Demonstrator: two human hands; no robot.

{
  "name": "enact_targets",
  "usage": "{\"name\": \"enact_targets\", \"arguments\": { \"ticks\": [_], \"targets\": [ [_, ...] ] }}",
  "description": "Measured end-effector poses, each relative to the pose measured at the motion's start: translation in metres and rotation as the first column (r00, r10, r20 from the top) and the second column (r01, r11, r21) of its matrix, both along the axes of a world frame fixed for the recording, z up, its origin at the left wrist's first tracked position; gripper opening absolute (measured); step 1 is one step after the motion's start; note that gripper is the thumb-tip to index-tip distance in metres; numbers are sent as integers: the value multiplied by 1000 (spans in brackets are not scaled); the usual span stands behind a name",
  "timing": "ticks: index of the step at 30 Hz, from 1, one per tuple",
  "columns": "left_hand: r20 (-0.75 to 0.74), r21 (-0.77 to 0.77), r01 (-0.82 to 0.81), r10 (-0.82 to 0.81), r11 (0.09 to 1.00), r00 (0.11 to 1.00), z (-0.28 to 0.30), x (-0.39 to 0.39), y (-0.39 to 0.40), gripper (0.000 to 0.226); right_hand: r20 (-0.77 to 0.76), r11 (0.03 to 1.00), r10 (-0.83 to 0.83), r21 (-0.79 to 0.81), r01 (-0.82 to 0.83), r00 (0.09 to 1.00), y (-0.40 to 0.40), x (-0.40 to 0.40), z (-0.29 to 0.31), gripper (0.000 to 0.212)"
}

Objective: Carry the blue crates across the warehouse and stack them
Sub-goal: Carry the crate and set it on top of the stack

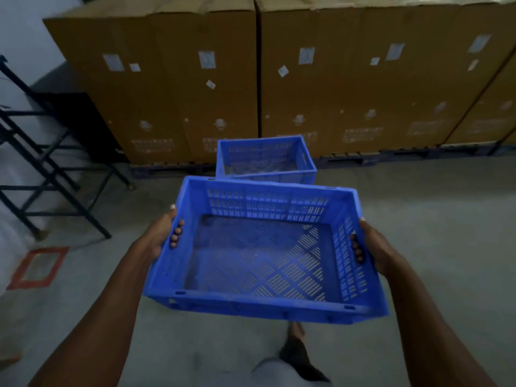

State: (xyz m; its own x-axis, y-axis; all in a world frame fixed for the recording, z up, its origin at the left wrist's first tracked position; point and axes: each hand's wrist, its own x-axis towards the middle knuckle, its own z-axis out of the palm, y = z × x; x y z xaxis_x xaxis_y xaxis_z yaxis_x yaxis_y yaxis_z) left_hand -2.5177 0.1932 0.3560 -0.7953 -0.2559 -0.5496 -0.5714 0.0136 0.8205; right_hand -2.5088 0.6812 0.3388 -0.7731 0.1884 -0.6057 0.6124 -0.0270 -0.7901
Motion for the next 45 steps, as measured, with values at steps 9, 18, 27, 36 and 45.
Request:
{"name": "enact_targets", "arguments": {
  "ticks": [9,18,27,36,45],
  "targets": [
    [-17,9,-46,47,999,999,19,-172,43,54,-17,991,133,35,-133,991,49,-226,22,60],
    [-21,-23,-68,67,997,998,23,-330,36,55,-36,979,204,31,-203,978,37,-412,28,62],
    [-1,-81,-56,56,995,998,-1,-479,11,55,26,980,185,67,-186,982,10,-545,8,63],
    [32,-104,-43,46,994,998,-31,-570,0,57,58,987,144,68,-148,988,-4,-623,-15,62],
    [28,-131,-126,131,983,991,-54,-594,1,55,38,984,156,79,-158,987,-12,-664,-44,62]
  ]
}}
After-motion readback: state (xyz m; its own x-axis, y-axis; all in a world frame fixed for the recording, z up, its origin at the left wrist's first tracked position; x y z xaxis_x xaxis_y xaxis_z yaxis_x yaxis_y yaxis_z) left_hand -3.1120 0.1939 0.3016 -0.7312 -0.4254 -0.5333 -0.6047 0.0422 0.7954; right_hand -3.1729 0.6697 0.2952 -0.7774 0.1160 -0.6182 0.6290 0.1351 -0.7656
